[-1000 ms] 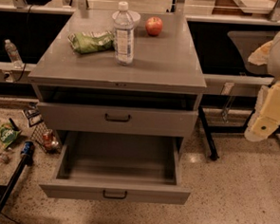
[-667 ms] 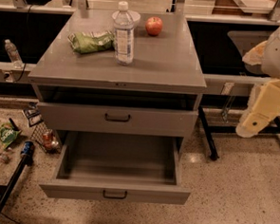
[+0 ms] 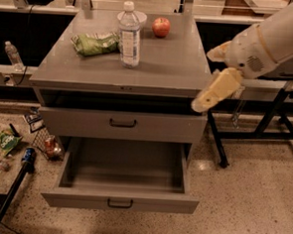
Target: Place blue plastic bottle into middle drawer
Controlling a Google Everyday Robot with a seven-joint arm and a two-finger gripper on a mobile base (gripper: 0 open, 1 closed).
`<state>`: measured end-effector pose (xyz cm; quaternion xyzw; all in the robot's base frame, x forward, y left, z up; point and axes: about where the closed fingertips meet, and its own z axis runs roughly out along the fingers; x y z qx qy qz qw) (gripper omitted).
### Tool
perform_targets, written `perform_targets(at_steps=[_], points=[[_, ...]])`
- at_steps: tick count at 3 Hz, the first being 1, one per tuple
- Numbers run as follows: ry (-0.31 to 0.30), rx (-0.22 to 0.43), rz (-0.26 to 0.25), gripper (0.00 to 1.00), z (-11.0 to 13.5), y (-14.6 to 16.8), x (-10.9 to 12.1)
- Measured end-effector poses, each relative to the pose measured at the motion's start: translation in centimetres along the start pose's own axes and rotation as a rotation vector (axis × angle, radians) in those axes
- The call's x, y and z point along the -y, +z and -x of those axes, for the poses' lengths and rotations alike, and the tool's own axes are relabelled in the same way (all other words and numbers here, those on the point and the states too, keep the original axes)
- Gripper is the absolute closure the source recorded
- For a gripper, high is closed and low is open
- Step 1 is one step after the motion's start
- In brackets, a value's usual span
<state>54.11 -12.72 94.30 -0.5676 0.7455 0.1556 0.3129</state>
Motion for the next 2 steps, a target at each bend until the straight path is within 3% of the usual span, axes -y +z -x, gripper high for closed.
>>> perform_targets(at_steps=[1, 2], points=[[0.027, 0.138, -0.031, 0.0, 2.73, 3.42, 2.93], [0.031, 0.151, -0.052, 0.0, 3.02, 3.58, 3.58]])
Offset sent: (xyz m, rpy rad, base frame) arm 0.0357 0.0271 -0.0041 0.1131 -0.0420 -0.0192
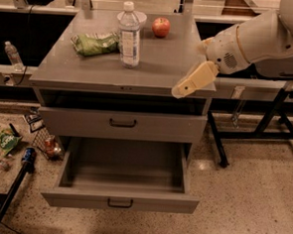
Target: Place blue plastic bottle into middle drawer
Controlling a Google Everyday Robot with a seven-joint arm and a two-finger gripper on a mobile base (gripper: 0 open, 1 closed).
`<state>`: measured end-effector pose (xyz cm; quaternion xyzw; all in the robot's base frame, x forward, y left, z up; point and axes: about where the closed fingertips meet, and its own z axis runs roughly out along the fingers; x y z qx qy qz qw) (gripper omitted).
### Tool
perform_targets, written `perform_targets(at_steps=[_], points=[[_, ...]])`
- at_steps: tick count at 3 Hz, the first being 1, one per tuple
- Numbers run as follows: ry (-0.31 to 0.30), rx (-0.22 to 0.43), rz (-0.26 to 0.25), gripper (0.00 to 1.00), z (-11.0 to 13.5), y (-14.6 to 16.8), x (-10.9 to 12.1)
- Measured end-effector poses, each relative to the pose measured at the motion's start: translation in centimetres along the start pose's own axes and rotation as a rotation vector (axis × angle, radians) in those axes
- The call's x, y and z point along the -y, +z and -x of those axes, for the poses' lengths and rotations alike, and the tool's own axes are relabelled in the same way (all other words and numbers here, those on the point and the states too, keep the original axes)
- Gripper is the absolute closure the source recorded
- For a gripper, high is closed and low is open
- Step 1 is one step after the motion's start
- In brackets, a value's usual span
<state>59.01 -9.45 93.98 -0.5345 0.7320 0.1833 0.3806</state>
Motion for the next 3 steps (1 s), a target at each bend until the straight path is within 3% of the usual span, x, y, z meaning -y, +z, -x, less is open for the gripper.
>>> perform_targets(at_steps=[1, 2, 3], points=[[-0.026, 0.026, -0.021, 0.0, 0.9, 1.7, 1.1], [-0.052, 0.066, -0.02, 0.0, 2.5, 5.1, 4.0], [-0.034, 0.17, -0.057, 0.0, 6.0, 9.3, 9.3]])
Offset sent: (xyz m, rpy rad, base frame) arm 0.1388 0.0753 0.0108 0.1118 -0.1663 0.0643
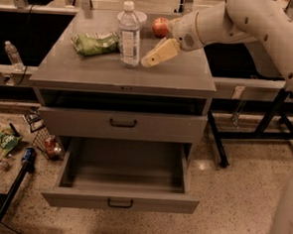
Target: Place blue plastic bottle into middle drawer
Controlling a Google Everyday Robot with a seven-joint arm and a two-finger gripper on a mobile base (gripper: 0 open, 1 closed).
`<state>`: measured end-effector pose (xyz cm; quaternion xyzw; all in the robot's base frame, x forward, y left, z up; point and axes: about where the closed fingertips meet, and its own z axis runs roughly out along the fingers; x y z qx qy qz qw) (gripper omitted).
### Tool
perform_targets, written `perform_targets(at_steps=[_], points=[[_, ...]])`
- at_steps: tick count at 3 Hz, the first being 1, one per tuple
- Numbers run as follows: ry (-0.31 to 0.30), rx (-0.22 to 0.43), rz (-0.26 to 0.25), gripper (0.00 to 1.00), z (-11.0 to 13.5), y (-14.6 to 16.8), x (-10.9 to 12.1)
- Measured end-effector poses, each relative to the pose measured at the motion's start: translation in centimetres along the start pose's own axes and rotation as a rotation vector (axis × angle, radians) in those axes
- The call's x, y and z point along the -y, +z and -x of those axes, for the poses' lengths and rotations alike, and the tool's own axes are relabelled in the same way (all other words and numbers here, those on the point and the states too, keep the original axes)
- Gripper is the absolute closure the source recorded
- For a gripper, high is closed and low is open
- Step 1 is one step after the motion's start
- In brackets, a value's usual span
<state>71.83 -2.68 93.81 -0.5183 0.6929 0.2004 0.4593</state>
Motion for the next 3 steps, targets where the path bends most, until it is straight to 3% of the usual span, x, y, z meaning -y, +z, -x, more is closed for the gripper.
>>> perform_targets(at_steps=[1, 3], points=[[0.027, 0.078, -0.039, 0.0, 0.7, 2.6, 3.2], [0.128, 0.186, -0.051, 0.02, 1.7, 10.0, 6.1]])
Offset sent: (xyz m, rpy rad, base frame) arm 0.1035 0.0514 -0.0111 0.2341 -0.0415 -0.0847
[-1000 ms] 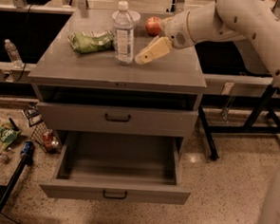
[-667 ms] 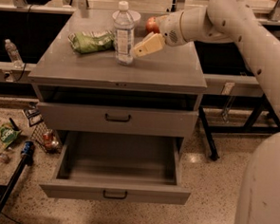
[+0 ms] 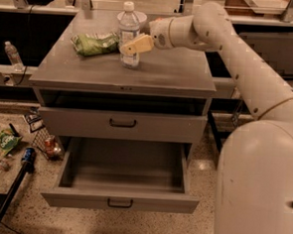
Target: Place blue plastic bottle into middle drawer
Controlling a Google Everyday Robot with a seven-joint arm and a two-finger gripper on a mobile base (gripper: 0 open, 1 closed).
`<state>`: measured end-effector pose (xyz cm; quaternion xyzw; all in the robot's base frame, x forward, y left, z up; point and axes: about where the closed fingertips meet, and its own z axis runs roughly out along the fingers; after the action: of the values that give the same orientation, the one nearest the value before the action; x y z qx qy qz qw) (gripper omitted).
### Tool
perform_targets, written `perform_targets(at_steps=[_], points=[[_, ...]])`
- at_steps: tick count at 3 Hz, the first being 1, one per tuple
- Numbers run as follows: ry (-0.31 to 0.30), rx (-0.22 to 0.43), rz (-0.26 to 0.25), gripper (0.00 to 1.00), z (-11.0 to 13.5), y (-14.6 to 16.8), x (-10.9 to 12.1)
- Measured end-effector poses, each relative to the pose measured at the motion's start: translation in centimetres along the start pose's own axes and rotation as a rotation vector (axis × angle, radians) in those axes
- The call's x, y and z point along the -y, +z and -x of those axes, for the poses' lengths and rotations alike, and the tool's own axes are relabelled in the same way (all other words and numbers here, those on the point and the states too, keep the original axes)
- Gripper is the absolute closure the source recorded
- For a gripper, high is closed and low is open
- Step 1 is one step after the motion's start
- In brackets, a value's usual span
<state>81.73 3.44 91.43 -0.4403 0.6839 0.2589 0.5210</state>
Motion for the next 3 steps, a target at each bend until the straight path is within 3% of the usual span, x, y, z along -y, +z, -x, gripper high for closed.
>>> perform_targets(at_steps=[1, 2, 3], points=[[0.026, 0.023, 0.011, 0.25, 0.1, 2.3, 0.2], [0.014, 0.035, 0.058, 0.56, 0.4, 3.3, -0.3], [-0.001, 0.048, 0.097, 0.78, 0.4, 1.2, -0.9]])
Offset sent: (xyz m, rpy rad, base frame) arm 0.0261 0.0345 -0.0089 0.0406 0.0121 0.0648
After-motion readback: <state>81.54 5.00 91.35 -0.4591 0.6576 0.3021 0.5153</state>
